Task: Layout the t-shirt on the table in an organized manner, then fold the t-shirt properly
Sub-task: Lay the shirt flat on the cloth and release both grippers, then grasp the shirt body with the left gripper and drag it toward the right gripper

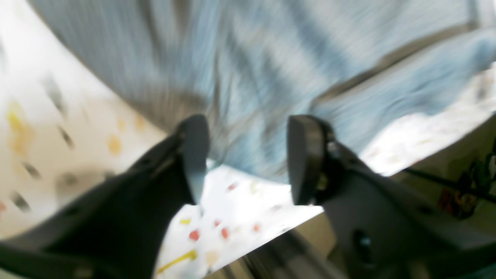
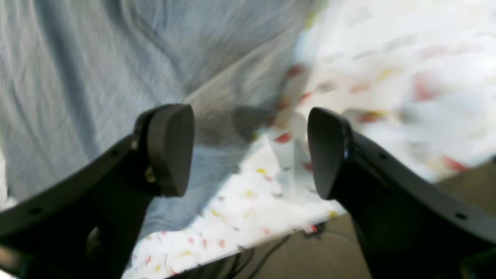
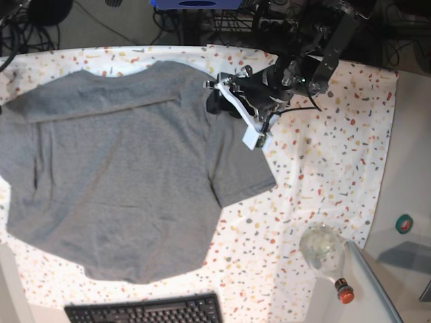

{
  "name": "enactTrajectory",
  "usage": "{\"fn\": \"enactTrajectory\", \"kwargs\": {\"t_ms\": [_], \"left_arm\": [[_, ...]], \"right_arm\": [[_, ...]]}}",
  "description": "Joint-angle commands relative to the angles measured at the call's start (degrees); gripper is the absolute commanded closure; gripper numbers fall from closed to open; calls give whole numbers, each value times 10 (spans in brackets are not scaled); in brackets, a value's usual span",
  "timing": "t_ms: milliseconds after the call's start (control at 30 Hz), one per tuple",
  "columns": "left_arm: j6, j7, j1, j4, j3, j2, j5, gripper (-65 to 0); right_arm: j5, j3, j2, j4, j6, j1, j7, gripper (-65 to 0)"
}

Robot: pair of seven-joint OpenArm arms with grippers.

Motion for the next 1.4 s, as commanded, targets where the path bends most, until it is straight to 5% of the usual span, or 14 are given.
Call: {"fn": "enactTrajectory", "kwargs": {"t_ms": [0,67,133,233,433,600,800,967,1100,1233,1367], "left_arm": [[-5,-10,3,36,-18,-2,-6,-247],[-5,-10,4,79,-57,-1,-6,-158],[-5,-10,-8,101,-91,4,-6,0],[-4,-10,-83,51,-102,31,0,0],[-7,-14,-316,-274,-21,112,1,0],[-7,-134,-487,-553,149,182,30,0],[-7,-232,-532,-743,312,244,60,0],[-4,-233,-521,-772,341,242,60,0],[-6,-198,-492,-757,340,208,60,0],[-4,-114,-450,-648,335,154,59,0],[-2,-33,-379,-486,295,83,57,0]], "right_arm": [[20,-4,10,49,8,-2,9,-426],[20,-31,-4,108,8,-22,9,-426],[20,-63,-16,156,8,-38,10,-425],[19,-98,-40,173,8,-45,13,-383],[18,-154,-88,136,8,-41,13,0],[16,-190,-115,115,4,-41,14,0],[15,-222,-120,77,3,-40,36,0],[15,-221,-60,-38,2,-5,79,0],[15,-223,4,-169,2,39,83,0],[15,-237,38,-247,2,90,101,0],[15,-325,69,-343,2,167,137,0]]}}
